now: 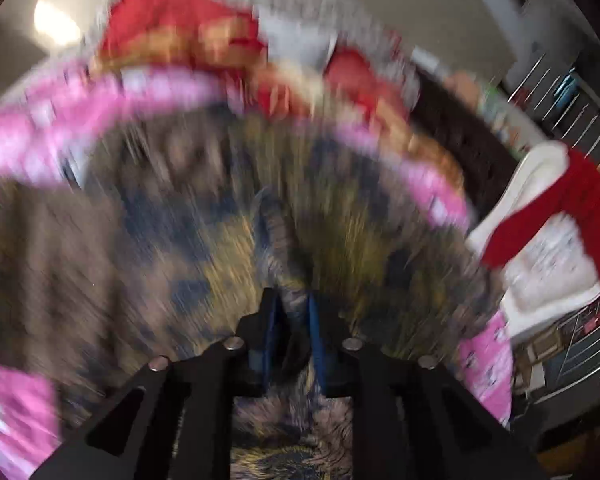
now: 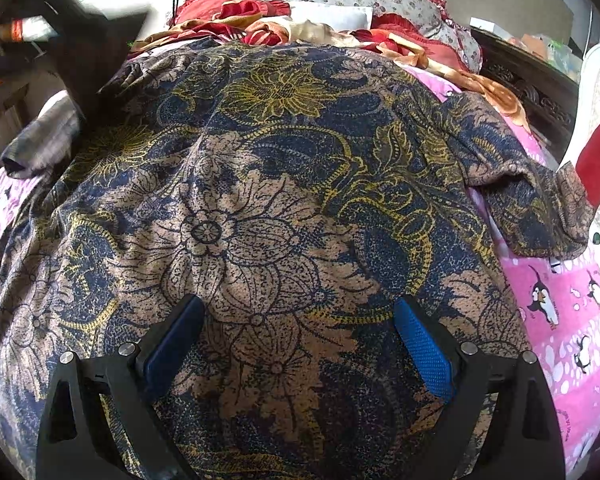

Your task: Fold small clothes

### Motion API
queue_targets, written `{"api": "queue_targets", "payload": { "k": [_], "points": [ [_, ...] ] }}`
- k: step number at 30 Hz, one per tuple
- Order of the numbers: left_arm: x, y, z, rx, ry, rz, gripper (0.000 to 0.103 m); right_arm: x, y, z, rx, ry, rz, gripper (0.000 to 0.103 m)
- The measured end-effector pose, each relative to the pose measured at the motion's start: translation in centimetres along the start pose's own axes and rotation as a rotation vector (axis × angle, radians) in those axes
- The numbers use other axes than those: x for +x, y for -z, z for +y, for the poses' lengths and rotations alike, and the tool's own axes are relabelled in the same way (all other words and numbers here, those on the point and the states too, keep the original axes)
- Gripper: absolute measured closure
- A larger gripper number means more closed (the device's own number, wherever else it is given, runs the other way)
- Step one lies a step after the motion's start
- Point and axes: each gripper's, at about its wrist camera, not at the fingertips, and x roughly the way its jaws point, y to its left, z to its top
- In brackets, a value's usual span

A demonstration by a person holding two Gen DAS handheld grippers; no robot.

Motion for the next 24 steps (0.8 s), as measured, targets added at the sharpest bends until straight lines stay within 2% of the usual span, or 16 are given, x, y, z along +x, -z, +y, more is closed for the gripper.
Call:
{"api": "queue_targets", "payload": {
  "k": [2,4,6,7,8,9,11,12,13,15,16,18,22,24],
  "points": [
    [1.2,1.4,-0.2,0.017,-0.032,0.050,0.072,0.1,-0.1,-0.1,0.001,-0.002,0.001,0.004],
    [-0.1,3.6,-0.1,0.058,-0.053,0.025,0.066,0.1,-0.1,0.0,0.000,-0.002,0.000,0.004],
    [-2.2,4.9,0.6,0.072,-0.088,-0.029,0.035,0.1,-0.1,0.0,0.002,-0.004,0.000,0.004],
    [-3.5,6.0,1.2,0.082,-0.127,-0.068,0.030,0.0,0.0,0.0,0.001,-0.003,0.000,0.004],
    [-4.7,7.1,1.9,0.096,-0.196,-0.106,0.027,0.0,0.0,0.1,0.000,-0.002,0.000,0.004],
    [-5.4,8.1,2.6,0.111,-0.295,-0.120,0.027,0.0,0.0,0.0,0.001,-0.004,0.000,0.004],
    [-5.3,9.5,4.3,0.100,-0.439,-0.100,0.028,0.1,0.1,0.0,0.003,-0.008,0.002,0.003],
    [-5.3,10.1,5.2,0.076,-0.471,-0.085,0.028,0.1,0.1,0.0,0.002,-0.008,0.004,0.003],
    [-4.9,10.7,6.1,0.052,-0.481,-0.073,0.027,0.1,0.1,0.0,0.002,-0.009,0.007,0.003],
    [-5.0,11.6,6.4,0.062,-0.466,-0.124,0.024,0.2,0.1,0.0,0.004,-0.004,0.014,0.002],
    [-5.0,11.8,6.3,0.070,-0.481,-0.128,0.023,0.3,0.1,0.1,0.003,0.001,0.017,0.000],
    [-4.6,11.8,6.0,0.073,-0.521,-0.126,0.015,0.3,0.2,0.3,0.000,0.016,0.022,0.000],
    [-4.3,11.3,6.8,0.021,-0.478,-0.123,0.010,0.3,0.1,0.5,-0.006,0.032,0.030,0.000],
    [-4.1,11.1,6.6,0.023,-0.481,-0.124,0.009,0.4,-0.2,0.4,-0.002,0.035,0.048,0.000]
  ]
}}
